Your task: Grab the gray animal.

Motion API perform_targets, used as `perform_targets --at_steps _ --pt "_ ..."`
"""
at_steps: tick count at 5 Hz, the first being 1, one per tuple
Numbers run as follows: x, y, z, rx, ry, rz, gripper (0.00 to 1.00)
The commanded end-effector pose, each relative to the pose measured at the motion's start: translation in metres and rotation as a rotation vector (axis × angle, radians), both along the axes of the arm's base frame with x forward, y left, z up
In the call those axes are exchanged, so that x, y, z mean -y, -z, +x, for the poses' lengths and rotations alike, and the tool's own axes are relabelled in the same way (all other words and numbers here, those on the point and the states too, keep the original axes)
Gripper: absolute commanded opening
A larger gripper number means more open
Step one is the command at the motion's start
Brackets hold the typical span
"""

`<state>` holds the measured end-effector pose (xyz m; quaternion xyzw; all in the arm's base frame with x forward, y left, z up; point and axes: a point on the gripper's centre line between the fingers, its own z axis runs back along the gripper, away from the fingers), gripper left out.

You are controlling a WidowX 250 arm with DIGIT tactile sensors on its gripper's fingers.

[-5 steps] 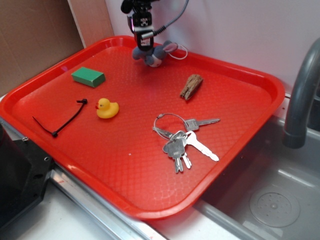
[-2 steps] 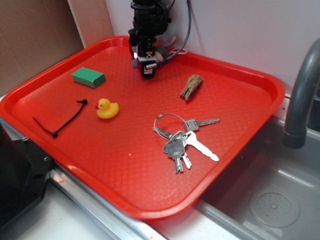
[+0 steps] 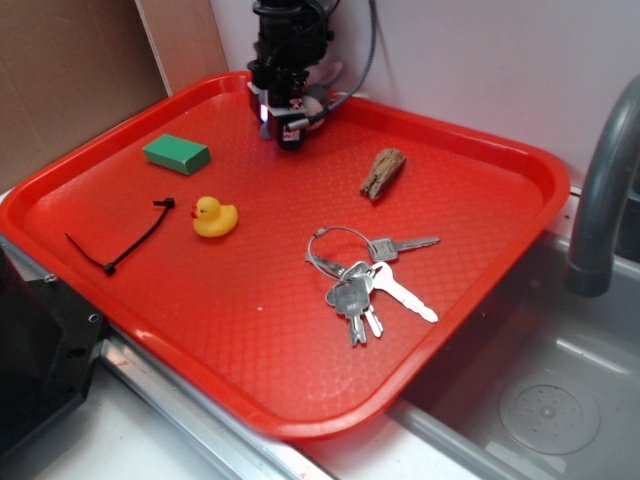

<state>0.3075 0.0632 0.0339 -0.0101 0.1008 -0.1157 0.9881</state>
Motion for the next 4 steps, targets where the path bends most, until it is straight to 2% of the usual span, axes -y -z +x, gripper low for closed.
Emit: perform_targets --at_steps 1,2,3,4 --pt "0.021 -0.124 -0.052 0.191 -0.227 0.023 0.00" --pt "0.019 -0.172 -0.082 0.249 -0.296 -0.016 0.00" --pt "0.014 -0.221 -0.101 0.305 -0.341 -0.035 0.00" --pt "0.015 -0.245 -0.102 0.297 -0.338 -0.007 0.00"
